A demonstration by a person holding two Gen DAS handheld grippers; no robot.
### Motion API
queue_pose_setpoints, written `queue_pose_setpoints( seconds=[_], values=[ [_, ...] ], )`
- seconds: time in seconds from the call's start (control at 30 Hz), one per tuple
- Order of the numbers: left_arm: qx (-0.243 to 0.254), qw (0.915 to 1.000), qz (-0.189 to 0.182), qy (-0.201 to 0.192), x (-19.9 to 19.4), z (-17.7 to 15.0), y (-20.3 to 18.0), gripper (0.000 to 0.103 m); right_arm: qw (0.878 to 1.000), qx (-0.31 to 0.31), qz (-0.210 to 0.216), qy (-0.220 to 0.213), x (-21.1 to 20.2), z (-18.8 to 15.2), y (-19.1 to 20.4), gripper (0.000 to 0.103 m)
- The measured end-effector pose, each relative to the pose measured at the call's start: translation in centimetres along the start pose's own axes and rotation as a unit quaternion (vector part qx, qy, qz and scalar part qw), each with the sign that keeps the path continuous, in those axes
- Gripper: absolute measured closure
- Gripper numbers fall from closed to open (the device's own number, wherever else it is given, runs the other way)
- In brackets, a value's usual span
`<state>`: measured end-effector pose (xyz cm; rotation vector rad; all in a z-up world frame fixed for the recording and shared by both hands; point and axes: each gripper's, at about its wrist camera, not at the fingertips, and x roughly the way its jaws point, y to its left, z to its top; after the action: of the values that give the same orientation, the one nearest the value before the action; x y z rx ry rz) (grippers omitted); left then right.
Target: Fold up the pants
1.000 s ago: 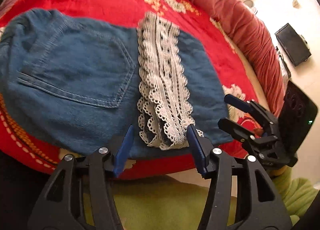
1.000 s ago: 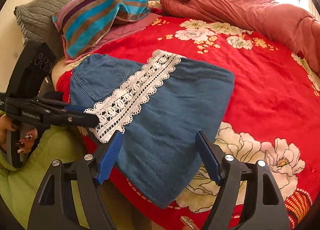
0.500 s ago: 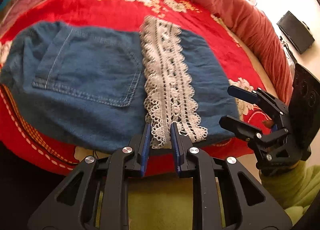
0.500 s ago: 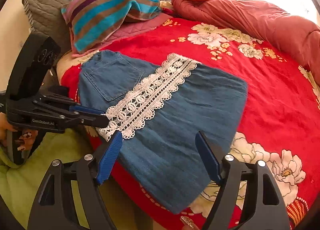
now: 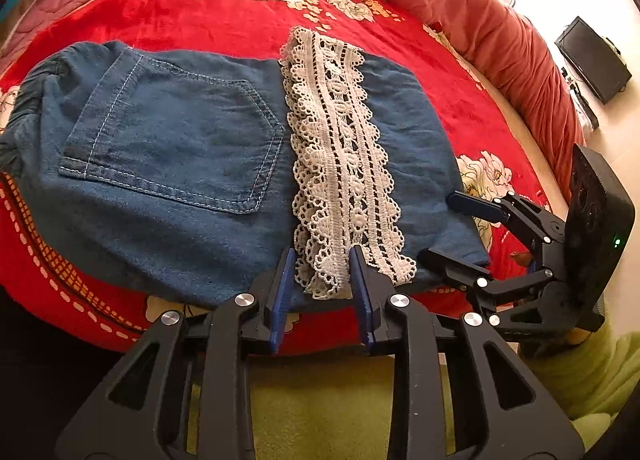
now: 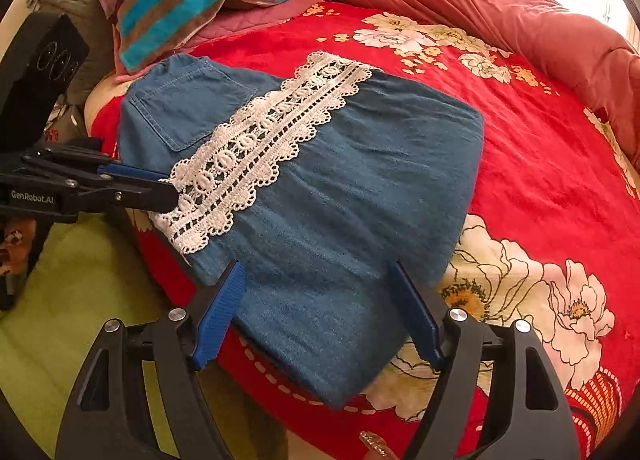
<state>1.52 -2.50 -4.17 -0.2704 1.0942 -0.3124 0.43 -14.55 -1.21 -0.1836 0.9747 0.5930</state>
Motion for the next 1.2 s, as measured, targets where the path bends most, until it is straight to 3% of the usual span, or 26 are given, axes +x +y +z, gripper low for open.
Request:
queue_pose_setpoints(
  seconds=[0.33,0.5,0.6,0.67,0.73,0.87,1.03,1.2],
  values=[
    [0.008,0.9999,0.008,-0.009,-0.7,-0.1,-0.5,0.082,1.0,0.018,-0.005,-0.024,-2.2,0.5,-1.1,0.029],
    [0.01,0.9997,0.012,-0.019,-1.4,-0.2,-0.8,0.082,0.999,0.025,-0.011,-0.034,-3.0,0.8,-1.6,0.022],
    [0.011,0.9996,0.014,-0.024,-1.8,-0.2,-0.8,0.072,0.999,0.026,-0.021,-0.038,-3.5,1.0,-1.7,0.021],
    [0.012,0.9994,0.015,-0.027,-2.2,-0.2,-0.9,0.07,0.998,0.026,-0.032,-0.043,-3.8,1.1,-1.8,0.013],
    [0.014,0.9991,0.018,-0.035,-2.7,-0.2,-1.0,0.06,0.998,0.026,-0.035,-0.047,-4.2,1.2,-1.9,0.012],
    [0.02,0.9982,0.026,-0.05,-3.5,-0.2,-1.3,0.054,0.997,0.027,-0.047,-0.056,-5.0,1.7,-2.3,0.011],
    [0.034,0.9953,0.048,-0.077,-4.9,-0.1,-1.8,0.037,0.996,0.022,-0.058,-0.066,-5.8,2.1,-2.3,0.011],
    [0.052,0.9895,0.076,-0.112,-6.7,-0.1,-2.3,0.026,0.994,0.013,-0.068,-0.08,-6.6,2.8,-2.0,0.011]
  ],
)
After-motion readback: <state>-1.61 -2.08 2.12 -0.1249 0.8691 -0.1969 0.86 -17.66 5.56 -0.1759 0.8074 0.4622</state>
